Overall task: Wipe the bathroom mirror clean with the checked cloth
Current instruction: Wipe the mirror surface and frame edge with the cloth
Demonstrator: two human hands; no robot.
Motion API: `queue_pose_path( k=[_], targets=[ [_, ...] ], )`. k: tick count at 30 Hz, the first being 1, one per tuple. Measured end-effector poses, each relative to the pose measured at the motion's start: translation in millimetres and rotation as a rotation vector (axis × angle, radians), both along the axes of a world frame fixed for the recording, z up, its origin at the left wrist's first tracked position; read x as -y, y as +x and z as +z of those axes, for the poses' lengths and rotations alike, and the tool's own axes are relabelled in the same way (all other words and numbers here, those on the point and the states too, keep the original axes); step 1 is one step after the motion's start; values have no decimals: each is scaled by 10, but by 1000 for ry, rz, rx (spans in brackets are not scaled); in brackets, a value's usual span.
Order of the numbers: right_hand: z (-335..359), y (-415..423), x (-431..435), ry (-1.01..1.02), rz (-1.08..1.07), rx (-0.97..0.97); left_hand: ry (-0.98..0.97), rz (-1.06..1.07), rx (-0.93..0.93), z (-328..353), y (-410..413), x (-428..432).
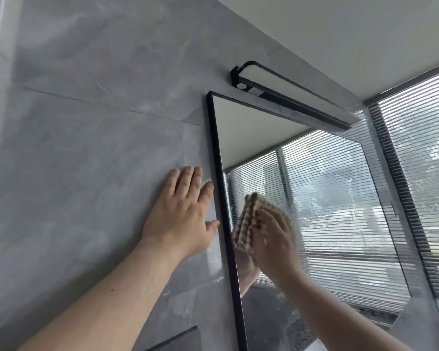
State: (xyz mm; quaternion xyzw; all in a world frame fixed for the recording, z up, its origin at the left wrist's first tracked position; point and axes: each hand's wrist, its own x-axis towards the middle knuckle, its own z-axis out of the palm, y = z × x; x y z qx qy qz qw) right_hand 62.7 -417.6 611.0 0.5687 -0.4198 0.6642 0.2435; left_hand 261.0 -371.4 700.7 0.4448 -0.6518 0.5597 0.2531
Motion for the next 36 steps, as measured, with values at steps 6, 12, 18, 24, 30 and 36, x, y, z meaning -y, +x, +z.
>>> queue_pose_path(
  k=[6, 12, 18, 24, 30, 36],
  targets=[
    [169, -248, 184, -200, -94, -481, -9, -4, 7, -4, 10, 17],
    [691, -128, 368, -38, -14, -266, -17, -6, 17, -9, 13, 22],
    [1462, -267, 404, 99, -4, -172, -56, -22, 19, -47, 3, 24],
    [1331, -195, 252, 34, 15, -439, 6, 30, 1, -23, -6, 14],
    [322, -249, 141, 27, -23, -738, 22, 59, 5, -12, -18, -25],
    [-31, -314, 110, 84, 22, -780, 16, 64, 91, 326, -29, -104]
  ],
)
